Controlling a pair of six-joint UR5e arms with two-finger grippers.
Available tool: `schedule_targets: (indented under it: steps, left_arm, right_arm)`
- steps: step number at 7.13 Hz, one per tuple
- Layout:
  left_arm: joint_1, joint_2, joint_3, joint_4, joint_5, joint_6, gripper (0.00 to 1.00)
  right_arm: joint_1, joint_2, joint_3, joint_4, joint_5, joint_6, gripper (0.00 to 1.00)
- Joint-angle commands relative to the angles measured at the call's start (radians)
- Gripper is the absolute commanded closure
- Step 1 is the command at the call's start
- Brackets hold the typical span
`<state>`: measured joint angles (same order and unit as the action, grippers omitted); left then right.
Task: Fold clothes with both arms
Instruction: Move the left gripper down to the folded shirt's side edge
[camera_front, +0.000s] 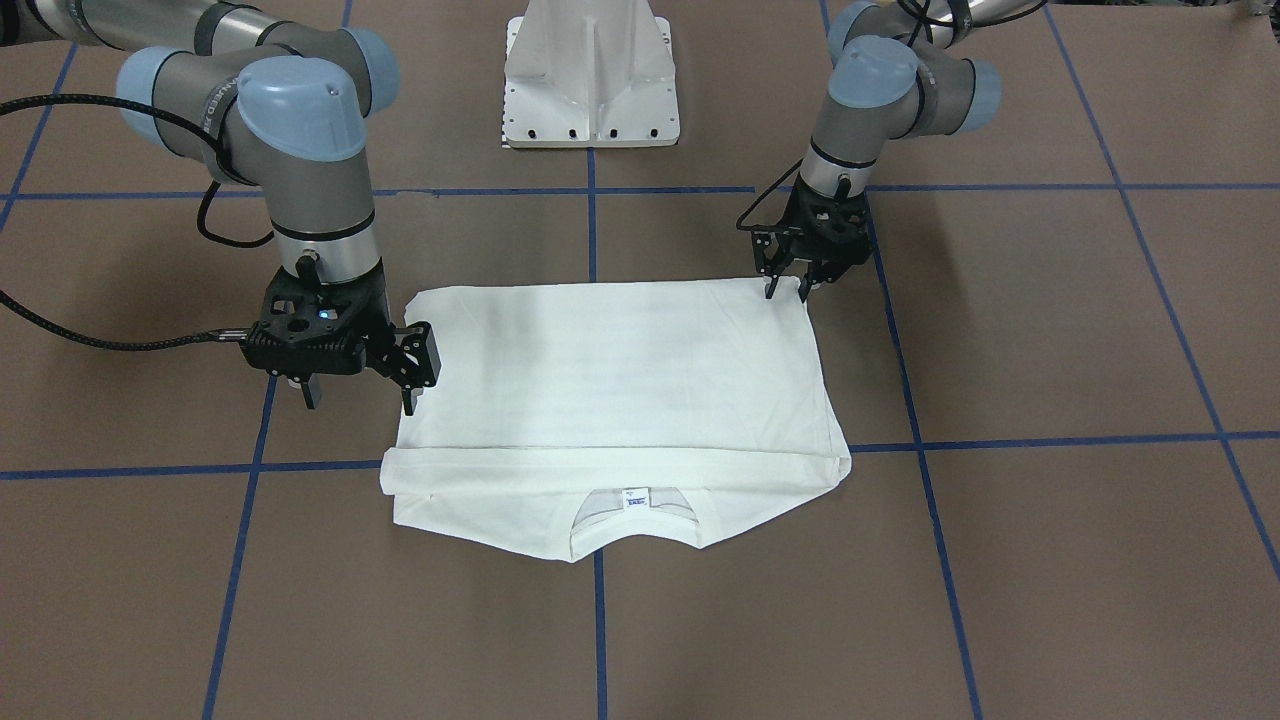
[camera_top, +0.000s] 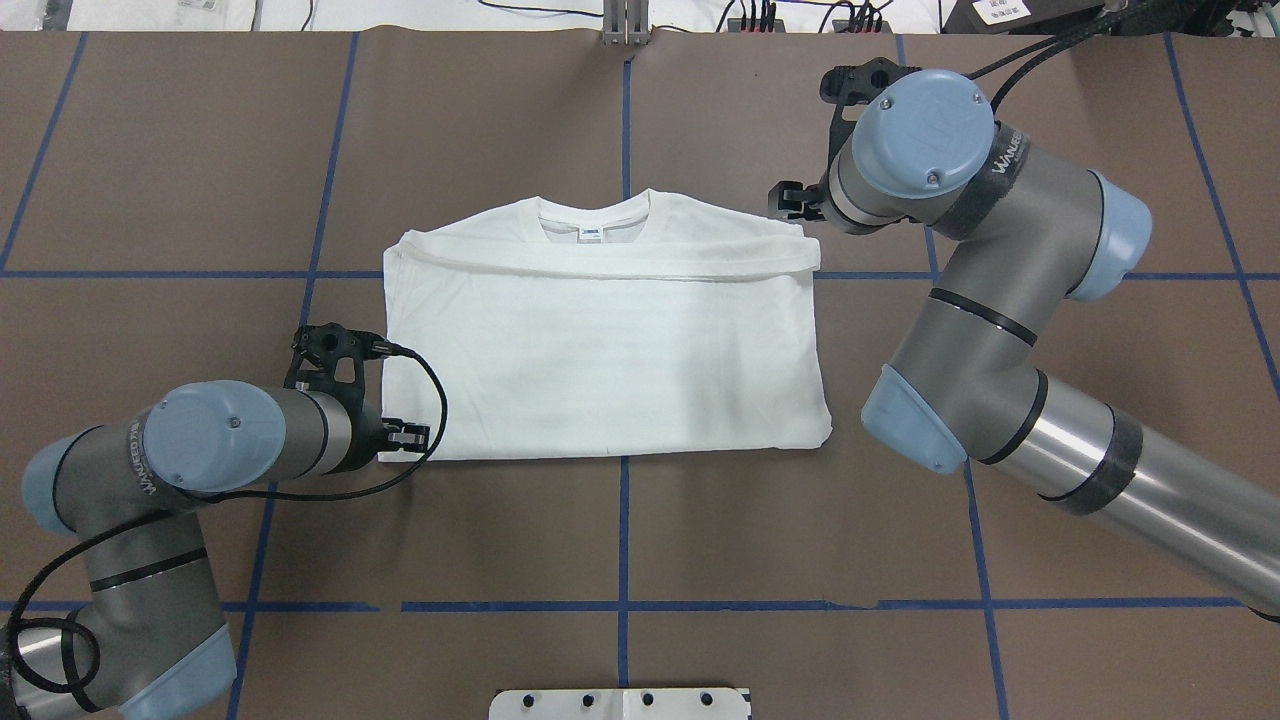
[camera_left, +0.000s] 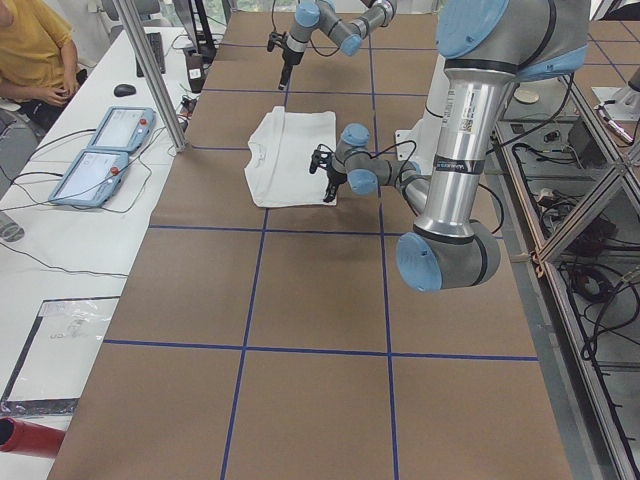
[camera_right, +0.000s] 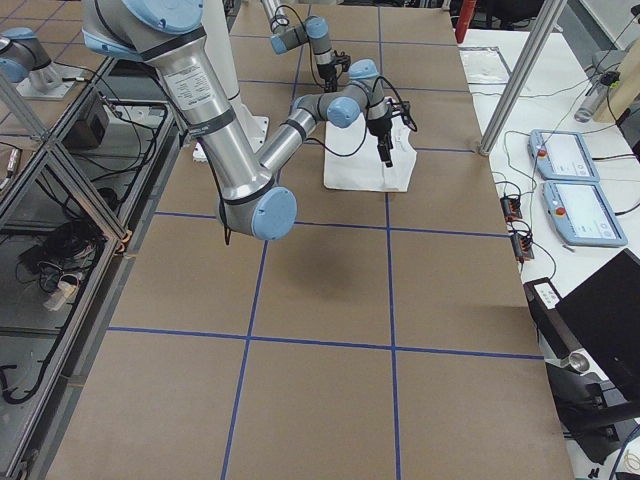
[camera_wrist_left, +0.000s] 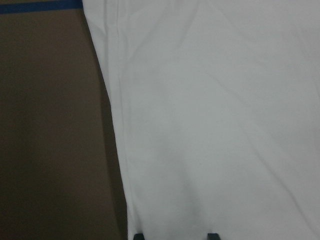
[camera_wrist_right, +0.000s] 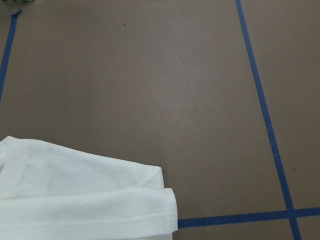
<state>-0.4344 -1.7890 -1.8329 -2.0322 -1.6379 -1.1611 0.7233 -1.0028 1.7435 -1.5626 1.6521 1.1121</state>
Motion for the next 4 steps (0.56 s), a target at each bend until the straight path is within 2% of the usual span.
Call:
schedule_targets:
  steps: [1,3,4]
  left_arm:
    - [0.000,0.003,-0.008,0.003,0.035,0.003,1.00]
    - [-0.020,0.034,-0.038,0.012,0.033,0.067,1.00]
    - [-0.094,0.037,-0.023,0.012,0.035,0.184,1.00]
  right_arm:
    - [-0.001,0.000,-0.001,0.001,0.000,0.002,0.00]
    - [-0.004,0.000,-0.001,0.001,0.000,0.008,0.00]
    - [-0.004,0.000,-0.001,0.001,0.000,0.008,0.00]
